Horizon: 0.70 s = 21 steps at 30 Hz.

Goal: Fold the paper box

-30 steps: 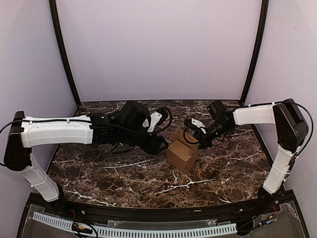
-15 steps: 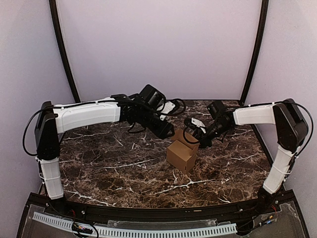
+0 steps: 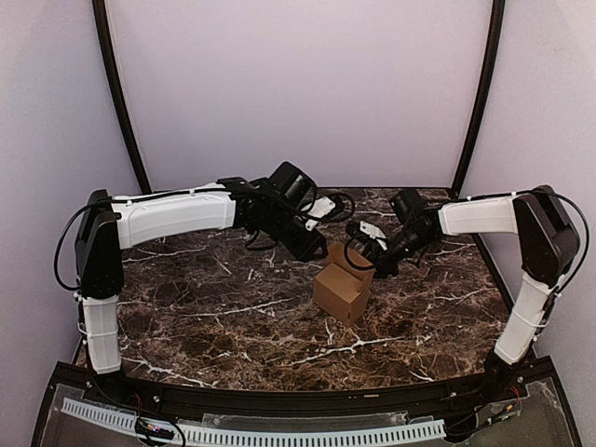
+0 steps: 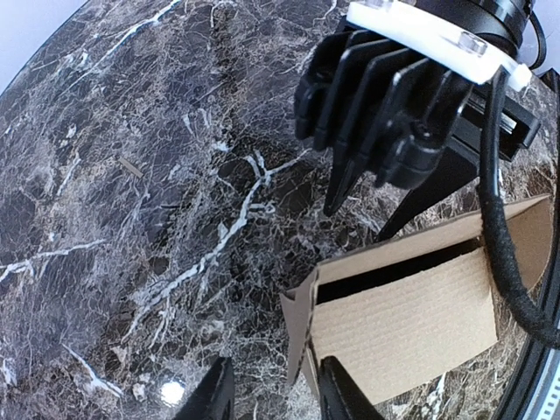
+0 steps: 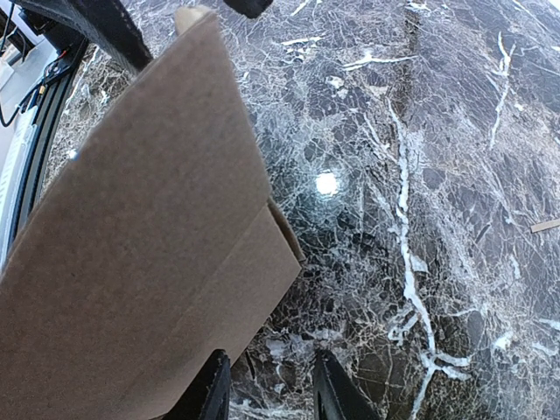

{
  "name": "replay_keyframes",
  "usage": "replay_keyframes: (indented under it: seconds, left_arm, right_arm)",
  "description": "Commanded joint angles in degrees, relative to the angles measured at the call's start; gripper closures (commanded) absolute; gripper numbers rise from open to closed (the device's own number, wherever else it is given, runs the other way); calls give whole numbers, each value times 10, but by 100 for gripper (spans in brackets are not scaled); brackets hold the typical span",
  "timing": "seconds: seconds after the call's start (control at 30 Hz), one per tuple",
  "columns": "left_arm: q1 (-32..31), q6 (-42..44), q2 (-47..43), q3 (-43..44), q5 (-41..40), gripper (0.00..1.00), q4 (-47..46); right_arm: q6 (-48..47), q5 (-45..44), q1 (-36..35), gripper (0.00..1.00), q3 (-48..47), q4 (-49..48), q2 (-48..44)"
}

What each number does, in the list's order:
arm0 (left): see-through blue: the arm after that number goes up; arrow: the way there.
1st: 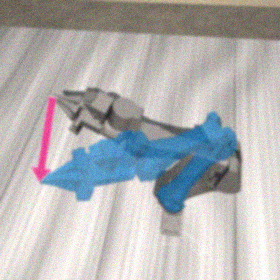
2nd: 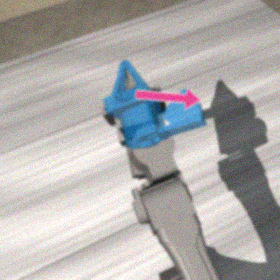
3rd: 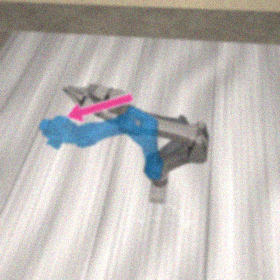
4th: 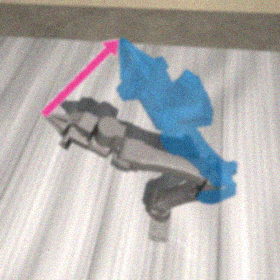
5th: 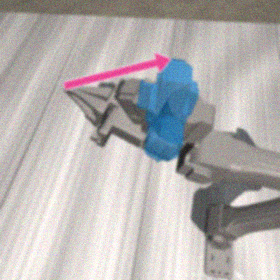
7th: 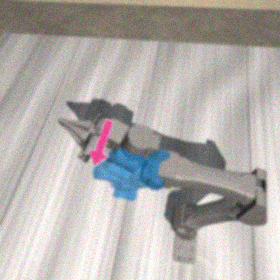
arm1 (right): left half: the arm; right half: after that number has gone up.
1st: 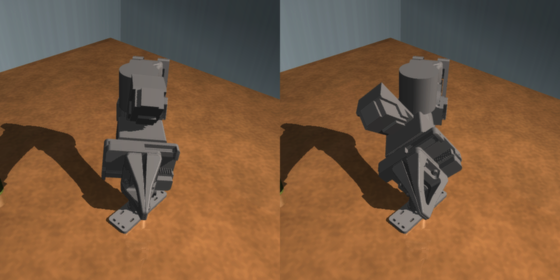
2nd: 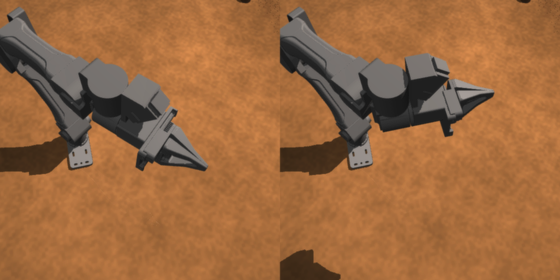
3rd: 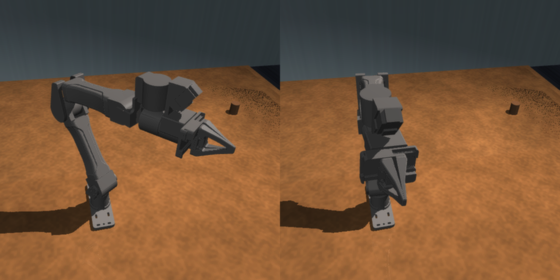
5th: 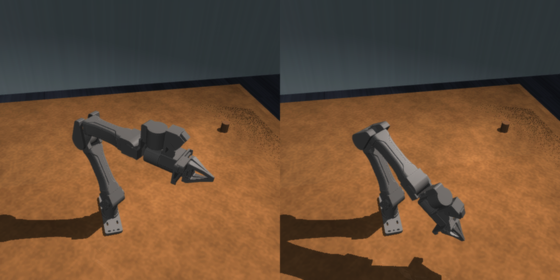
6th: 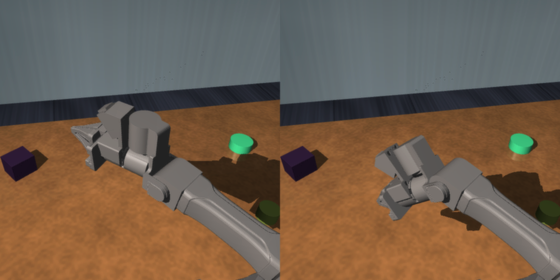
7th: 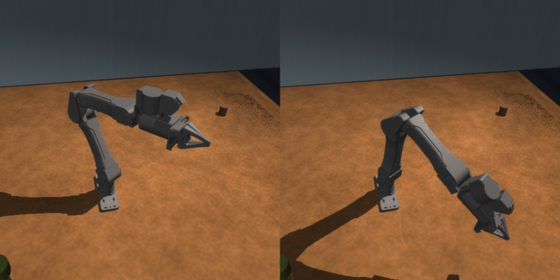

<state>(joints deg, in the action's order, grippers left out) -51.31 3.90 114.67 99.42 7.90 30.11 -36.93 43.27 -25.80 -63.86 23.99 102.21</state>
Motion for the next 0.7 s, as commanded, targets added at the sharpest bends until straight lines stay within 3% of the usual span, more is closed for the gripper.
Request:
replay_keyframes:
  seconds: [0.0, 0.5, 0.67]
  left_arm:
    - [-1, 4, 5, 18, 13, 68, 5]
    - [-11, -31, 13, 38, 28, 95, 14]
    - [-19, -49, 13, 34, 11, 98, 19]
  right_arm:
    - [5, 7, 3, 68, 1, -8, 7]
    - [6, 5, 3, 68, 1, -9, 8]
    - [12, 3, 4, 68, -2, -10, 7]
